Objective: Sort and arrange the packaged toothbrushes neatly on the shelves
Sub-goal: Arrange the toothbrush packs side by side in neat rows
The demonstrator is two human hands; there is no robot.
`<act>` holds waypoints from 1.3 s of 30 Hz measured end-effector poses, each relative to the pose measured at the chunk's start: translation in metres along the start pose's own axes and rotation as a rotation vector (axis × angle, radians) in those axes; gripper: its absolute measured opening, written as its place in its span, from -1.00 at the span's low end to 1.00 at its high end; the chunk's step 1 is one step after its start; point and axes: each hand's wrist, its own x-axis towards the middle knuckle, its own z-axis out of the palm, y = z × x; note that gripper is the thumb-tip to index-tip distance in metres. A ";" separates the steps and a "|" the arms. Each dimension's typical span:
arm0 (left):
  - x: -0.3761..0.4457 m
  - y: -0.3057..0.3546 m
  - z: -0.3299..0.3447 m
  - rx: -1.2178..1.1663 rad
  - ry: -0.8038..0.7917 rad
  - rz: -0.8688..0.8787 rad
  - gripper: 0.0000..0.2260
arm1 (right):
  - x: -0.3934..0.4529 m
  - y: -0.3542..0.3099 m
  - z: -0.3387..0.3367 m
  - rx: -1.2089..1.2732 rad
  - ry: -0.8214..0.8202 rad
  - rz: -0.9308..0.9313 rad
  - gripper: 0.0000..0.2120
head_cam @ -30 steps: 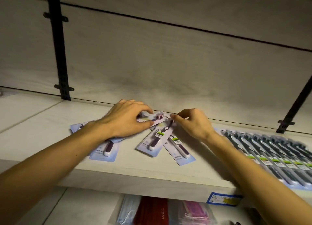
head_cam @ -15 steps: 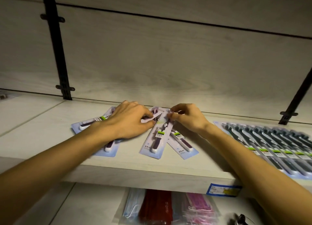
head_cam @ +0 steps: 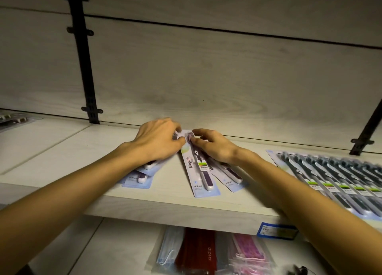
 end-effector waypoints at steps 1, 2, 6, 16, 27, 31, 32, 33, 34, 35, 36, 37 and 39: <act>0.003 0.000 0.001 0.008 -0.038 0.015 -0.62 | -0.004 0.002 -0.002 0.006 -0.025 0.007 -0.54; 0.006 0.000 0.002 0.023 -0.091 0.031 -0.60 | -0.008 0.004 -0.004 -0.005 -0.054 0.009 -0.57; 0.012 0.006 0.011 0.084 -0.223 0.118 -0.61 | -0.022 0.016 -0.009 -0.209 -0.072 0.042 -0.57; 0.026 0.030 0.022 0.078 -0.363 0.201 -0.60 | -0.061 0.032 -0.027 -0.516 0.117 0.235 -0.61; 0.023 0.037 0.025 0.201 -0.343 0.115 -0.55 | -0.100 0.049 -0.040 -0.292 -0.003 0.056 -0.52; 0.027 0.048 0.031 0.178 -0.336 0.120 -0.55 | -0.101 0.047 -0.035 -0.302 0.019 0.114 -0.55; 0.028 0.051 0.033 0.165 -0.338 0.126 -0.56 | -0.101 0.045 -0.034 -0.357 0.039 0.139 -0.56; 0.028 0.054 0.035 0.154 -0.336 0.132 -0.56 | -0.100 0.043 -0.033 -0.407 0.056 0.170 -0.58; 0.028 0.058 0.037 0.145 -0.333 0.135 -0.57 | -0.100 0.041 -0.031 -0.430 0.068 0.209 -0.60; 0.029 0.062 0.040 0.137 -0.329 0.135 -0.56 | -0.100 0.039 -0.030 -0.427 0.075 0.246 -0.62; 0.029 0.067 0.042 0.133 -0.324 0.134 -0.55 | -0.100 0.037 -0.028 -0.411 0.079 0.275 -0.65; 0.030 0.071 0.045 0.133 -0.318 0.134 -0.54 | -0.099 0.035 -0.026 -0.395 0.078 0.292 -0.67; 0.032 0.079 0.051 0.134 -0.309 0.133 -0.52 | -0.100 0.033 -0.025 -0.378 0.063 0.297 -0.69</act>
